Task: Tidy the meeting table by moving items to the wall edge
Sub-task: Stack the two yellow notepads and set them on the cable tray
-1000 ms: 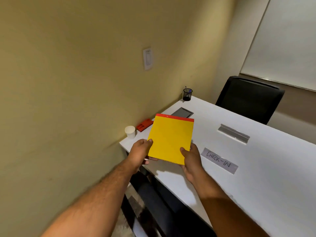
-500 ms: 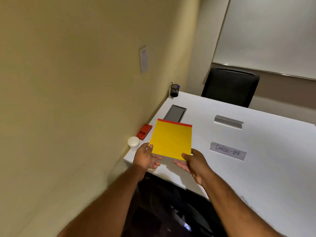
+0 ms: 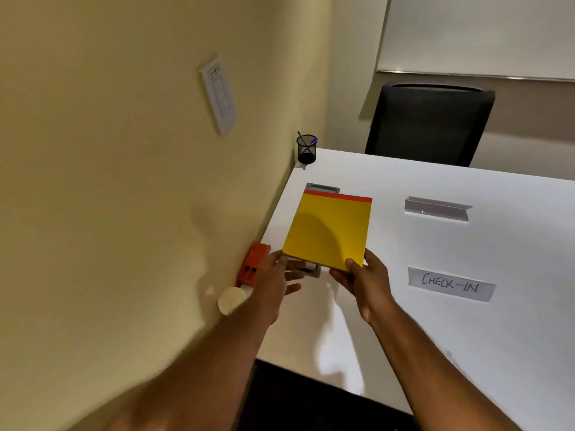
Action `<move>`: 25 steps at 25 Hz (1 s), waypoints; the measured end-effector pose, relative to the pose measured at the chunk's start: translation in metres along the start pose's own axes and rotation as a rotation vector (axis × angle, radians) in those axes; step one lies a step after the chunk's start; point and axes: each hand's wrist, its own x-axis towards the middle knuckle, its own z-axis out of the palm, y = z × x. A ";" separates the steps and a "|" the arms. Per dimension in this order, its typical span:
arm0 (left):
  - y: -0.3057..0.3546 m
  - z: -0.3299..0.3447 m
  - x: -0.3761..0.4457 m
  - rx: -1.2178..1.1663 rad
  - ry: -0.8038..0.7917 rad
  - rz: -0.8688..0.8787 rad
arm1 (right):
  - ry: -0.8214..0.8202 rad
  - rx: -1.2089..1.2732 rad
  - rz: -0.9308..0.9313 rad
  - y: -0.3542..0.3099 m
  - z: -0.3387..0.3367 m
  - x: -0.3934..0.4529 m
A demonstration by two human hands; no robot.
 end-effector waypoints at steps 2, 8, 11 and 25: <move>0.005 0.005 0.041 -0.052 0.065 -0.058 | 0.018 -0.017 0.000 0.004 0.021 0.041; -0.021 0.011 0.114 0.021 0.177 -0.154 | 0.106 -0.155 0.033 0.041 0.071 0.160; -0.035 0.006 0.118 0.121 0.155 -0.052 | 0.094 -0.236 0.085 0.063 0.086 0.200; -0.023 -0.028 0.149 0.148 0.156 -0.031 | -0.050 -1.092 0.021 0.075 0.095 0.262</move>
